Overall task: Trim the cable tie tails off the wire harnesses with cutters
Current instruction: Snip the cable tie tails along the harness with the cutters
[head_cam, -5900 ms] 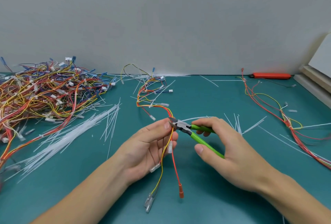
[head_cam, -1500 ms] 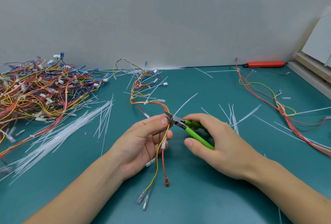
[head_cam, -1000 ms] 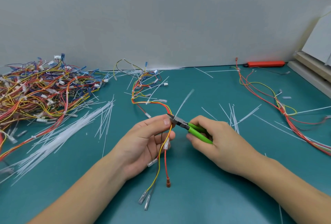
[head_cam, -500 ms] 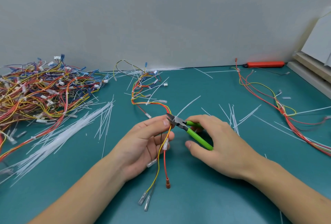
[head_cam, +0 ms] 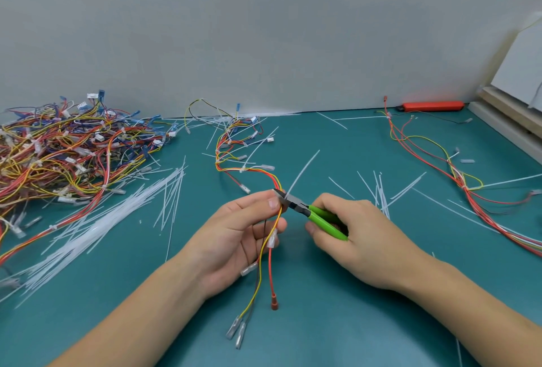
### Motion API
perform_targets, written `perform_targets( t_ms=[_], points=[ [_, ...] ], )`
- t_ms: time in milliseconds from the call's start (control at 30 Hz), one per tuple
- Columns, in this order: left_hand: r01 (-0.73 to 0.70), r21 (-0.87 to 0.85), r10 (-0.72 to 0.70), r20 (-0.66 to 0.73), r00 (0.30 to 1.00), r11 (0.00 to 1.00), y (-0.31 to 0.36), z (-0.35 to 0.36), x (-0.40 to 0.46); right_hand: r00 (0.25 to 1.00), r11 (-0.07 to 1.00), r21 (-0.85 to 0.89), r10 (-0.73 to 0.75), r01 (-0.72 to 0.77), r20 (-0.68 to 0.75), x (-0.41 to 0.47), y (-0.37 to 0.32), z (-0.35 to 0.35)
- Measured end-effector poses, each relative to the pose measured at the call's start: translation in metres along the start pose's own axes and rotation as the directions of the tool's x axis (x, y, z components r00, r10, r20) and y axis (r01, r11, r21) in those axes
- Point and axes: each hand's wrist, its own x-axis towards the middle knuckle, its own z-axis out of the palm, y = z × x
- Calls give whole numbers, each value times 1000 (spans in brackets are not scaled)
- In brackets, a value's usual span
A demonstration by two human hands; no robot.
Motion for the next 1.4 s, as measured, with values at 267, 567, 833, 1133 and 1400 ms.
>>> perform_targets(
  t_ms=[267, 567, 833, 1133, 1400],
  points=[
    [-1, -28, 0, -27, 1000, 1000, 0, -1, 1, 1000, 997, -70, -15, 16, 18, -3, -3, 1],
    [7, -15, -7, -26, 1000, 1000, 1, 1, 0, 998, 999, -32, -35, 33, -45, 3, 3, 4],
    [7, -10, -8, -25, 1000, 1000, 1, 3, -1, 997, 1000, 9, 11, -10, -77, 0, 2, 6],
    [5, -5, -5, -26, 1000, 1000, -1, 3, -1, 1000, 997, -75, 17, -18, -10, 0, -2, 5],
    [-3, 2, 3, -32, 999, 1000, 0, 5, -1, 997, 996, -84, -44, 39, -58, 2, 2, 10]
  ],
)
